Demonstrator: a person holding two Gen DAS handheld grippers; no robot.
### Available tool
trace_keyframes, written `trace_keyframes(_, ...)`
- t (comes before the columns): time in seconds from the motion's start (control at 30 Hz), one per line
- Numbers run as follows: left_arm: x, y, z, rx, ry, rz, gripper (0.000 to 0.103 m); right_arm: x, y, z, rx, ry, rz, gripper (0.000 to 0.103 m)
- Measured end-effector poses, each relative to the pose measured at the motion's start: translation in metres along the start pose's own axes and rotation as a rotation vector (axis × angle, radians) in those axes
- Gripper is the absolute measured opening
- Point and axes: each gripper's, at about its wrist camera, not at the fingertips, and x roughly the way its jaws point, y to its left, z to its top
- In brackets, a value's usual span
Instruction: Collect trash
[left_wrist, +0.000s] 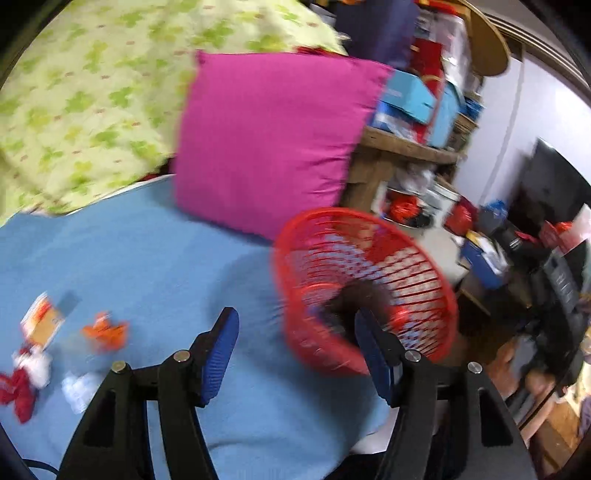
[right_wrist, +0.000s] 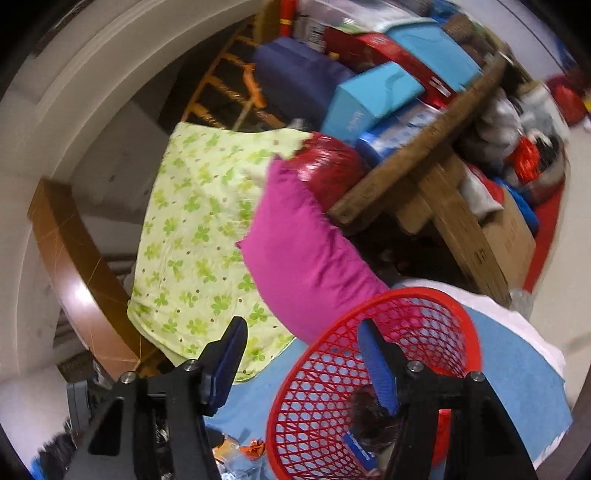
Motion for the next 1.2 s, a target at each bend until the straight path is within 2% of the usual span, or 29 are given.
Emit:
trace_keyframes(0.13, -0.023, 0.056, -0.033, -0.061, -0.015, 0.156, 0.067, 0.003, 0.043, -0.017, -0.139, -0.014, 0.05, 0.066)
trace_keyframes(0.27, -0.043, 0.117, -0.064, -0.13, 0.003, 0.372, 0.067, 0.015, 0.089, -0.046, -0.258, 0.019, 0.12, 0.067)
trace_keyframes(0.4, -0.063, 0.162, -0.089, -0.217, -0.023, 0.457, 0.067, 0.034, 0.126, -0.083, -0.348, 0.108, 0.17, 0.067)
trace_keyframes(0.53, -0.071, 0.192, -0.11, -0.285, -0.05, 0.507, 0.067, 0.06, 0.148, -0.116, -0.348, 0.227, 0.194, 0.067)
trace_keyframes(0.77, -0.058, 0.222, -0.139, -0.319, -0.018, 0.538, 0.067, 0.095, 0.16, -0.161, -0.4, 0.382, 0.112, 0.067)
trace_keyframes(0.87, -0.06, 0.233, -0.146, -0.346, 0.002, 0.515, 0.067, 0.108, 0.159, -0.177, -0.446, 0.451, 0.058, 0.067)
trace_keyframes(0.97, -0.057, 0.244, -0.147, -0.345, 0.021, 0.54, 0.067, 0.126, 0.155, -0.192, -0.478, 0.524, -0.009, 0.067)
trace_keyframes(1.07, -0.051, 0.264, -0.153, -0.4, 0.055, 0.552, 0.067, 0.158, 0.146, -0.208, -0.514, 0.593, -0.082, 0.067)
trace_keyframes(1.13, -0.049, 0.276, -0.158, -0.444, 0.069, 0.557, 0.067, 0.189, 0.133, -0.219, -0.518, 0.675, -0.12, 0.067)
trace_keyframes(1.2, -0.045, 0.284, -0.161, -0.473, 0.088, 0.577, 0.067, 0.216, 0.118, -0.232, -0.568, 0.699, -0.195, 0.067)
